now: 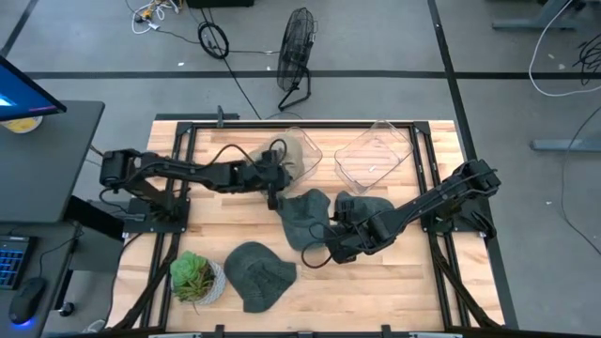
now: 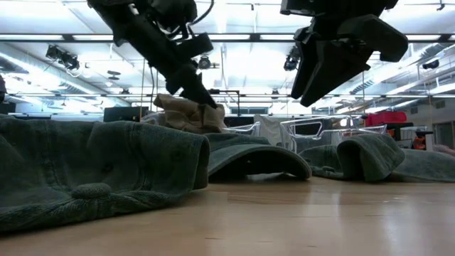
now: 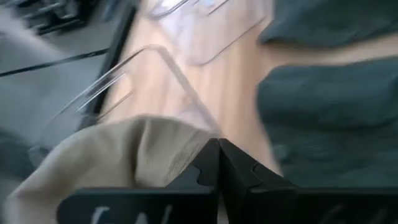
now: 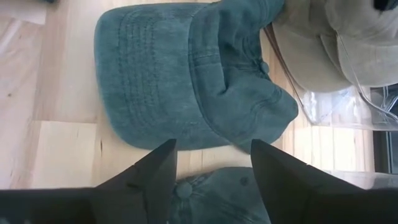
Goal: Pick & Place hat
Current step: Put the brown cap into the left transparent bin, then put the top right black cap into the right transparent bin
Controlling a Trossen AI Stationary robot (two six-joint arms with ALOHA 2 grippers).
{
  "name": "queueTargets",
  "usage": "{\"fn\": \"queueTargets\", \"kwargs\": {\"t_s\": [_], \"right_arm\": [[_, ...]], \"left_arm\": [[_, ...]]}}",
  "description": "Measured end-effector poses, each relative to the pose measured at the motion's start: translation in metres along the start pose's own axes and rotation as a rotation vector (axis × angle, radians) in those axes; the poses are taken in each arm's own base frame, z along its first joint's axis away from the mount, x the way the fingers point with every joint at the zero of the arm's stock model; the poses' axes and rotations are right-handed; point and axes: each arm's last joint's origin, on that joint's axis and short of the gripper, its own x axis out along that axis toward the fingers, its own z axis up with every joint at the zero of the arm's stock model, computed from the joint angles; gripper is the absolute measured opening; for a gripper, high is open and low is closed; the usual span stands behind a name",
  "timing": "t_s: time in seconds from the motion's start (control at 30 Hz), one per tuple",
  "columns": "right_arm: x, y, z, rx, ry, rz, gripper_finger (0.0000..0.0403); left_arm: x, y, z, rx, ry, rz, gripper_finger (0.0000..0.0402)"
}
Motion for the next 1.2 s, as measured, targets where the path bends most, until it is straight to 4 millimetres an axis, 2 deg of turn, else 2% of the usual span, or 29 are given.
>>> {"fn": "queueTargets", "kwargs": {"t_s": [0.13, 0.3, 0.47, 0.57, 0.73, 0.9, 1.2], "right_arm": [[0.000, 0.000, 0.000, -0.001, 0.001, 0.000, 0.0208], [0.000, 0.000, 0.000, -0.019, 0.002, 0.000, 0.0208], [0.000, 0.000, 0.000, -0.021, -0.001, 0.000, 0.0208], [0.000, 0.000, 0.000, -0.019, -0.004, 0.001, 0.0208], [0.000, 0.000, 0.000, -0.018, -0.004, 0.001, 0.0208], [0.000, 0.001, -0.001, -0.024, 0.013, 0.031, 0.0208], [-0.004, -0.001, -0.010, -0.034, 0.105, 0.055, 0.0208]], "left_arm": [[-0.006, 0.002, -0.003, 0.022, 0.069, 0.123, 0.0006], [-0.002, 0.010, -0.015, -0.008, 0.166, 0.137, 0.0004], [0.011, 0.015, -0.029, -0.130, 0.241, 0.037, 0.0003], [0.020, 0.012, -0.033, -0.138, 0.249, -0.041, 0.0003], [0.025, 0.008, -0.035, -0.137, 0.258, -0.057, 0.0005], [0.005, 0.008, -0.023, -0.189, 0.200, -0.048, 0.0003], [-0.063, 0.018, 0.008, -0.201, -0.045, -0.063, 0.0014]]}}
